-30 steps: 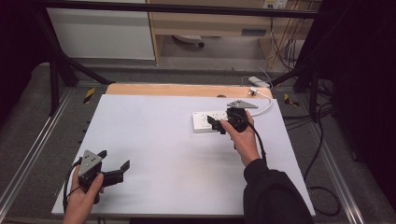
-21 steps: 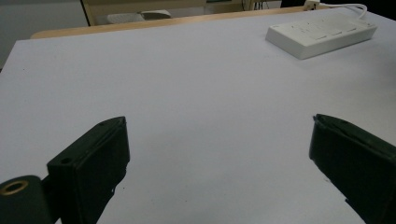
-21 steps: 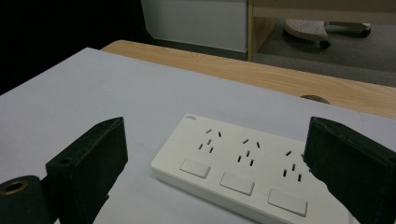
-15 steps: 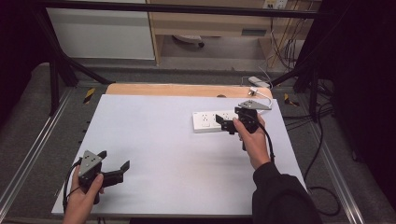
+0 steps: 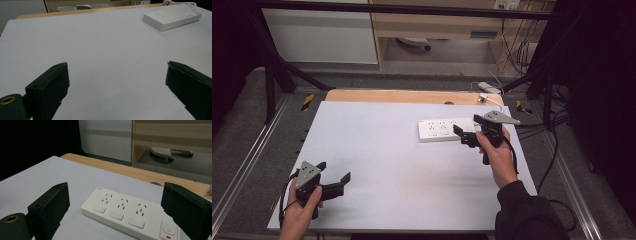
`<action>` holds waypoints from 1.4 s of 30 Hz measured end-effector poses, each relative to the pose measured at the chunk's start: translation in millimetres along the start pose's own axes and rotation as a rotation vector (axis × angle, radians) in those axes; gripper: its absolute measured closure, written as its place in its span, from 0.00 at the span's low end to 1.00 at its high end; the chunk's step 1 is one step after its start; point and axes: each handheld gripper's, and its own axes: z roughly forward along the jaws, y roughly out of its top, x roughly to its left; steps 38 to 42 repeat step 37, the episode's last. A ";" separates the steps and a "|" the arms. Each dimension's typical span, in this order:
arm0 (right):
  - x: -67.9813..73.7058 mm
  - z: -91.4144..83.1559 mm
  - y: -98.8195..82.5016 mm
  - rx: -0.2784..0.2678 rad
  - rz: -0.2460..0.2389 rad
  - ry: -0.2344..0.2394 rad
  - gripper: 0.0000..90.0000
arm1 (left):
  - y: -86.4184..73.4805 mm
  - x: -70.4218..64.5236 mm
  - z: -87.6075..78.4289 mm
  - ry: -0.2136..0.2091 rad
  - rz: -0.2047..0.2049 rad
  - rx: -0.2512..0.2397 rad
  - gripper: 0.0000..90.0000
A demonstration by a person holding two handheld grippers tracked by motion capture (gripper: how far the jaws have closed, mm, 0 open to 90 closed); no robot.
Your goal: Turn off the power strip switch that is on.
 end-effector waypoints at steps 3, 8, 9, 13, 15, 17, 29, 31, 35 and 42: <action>-0.7 -10.7 -2.0 -0.015 -0.007 0.002 0.09 | -0.4 -0.6 -0.3 -0.001 -0.002 0.002 0.06; -2.0 -27.1 -9.4 -0.038 -0.019 -0.001 0.08 | -0.3 -1.7 -1.2 -0.005 -0.009 -0.004 0.06; -2.5 -30.7 -11.6 -0.042 -0.021 -0.006 0.08 | -0.3 -1.8 -1.2 -0.007 -0.009 -0.002 0.06; -4.8 -44.1 -21.7 -0.058 -0.017 -0.025 0.06 | -0.3 -2.7 -1.3 -0.010 -0.012 -0.005 0.06; -6.1 -49.9 -27.0 -0.058 -0.017 -0.039 0.06 | -0.3 -2.7 -1.5 -0.010 -0.009 -0.003 0.06; -7.7 -55.2 -32.8 -0.056 -0.014 -0.049 0.06 | -0.3 -3.3 -1.7 -0.009 -0.012 -0.006 0.06; -12.2 -85.3 -75.5 -0.033 -0.016 -0.080 0.07 | -0.3 -3.9 -2.1 -0.004 -0.016 -0.008 0.06; -11.1 -88.1 -79.7 -0.031 -0.040 -0.086 0.06 | -0.3 -3.7 -2.0 -0.003 -0.016 -0.006 0.06; -9.8 -92.1 -88.8 -0.034 -0.041 -0.089 0.05 | -0.4 -3.8 -1.6 -0.004 -0.017 -0.006 0.06; -8.6 -92.6 -94.6 -0.026 -0.034 -0.090 0.05 | -0.2 -3.9 -1.5 -0.004 -0.018 -0.008 0.06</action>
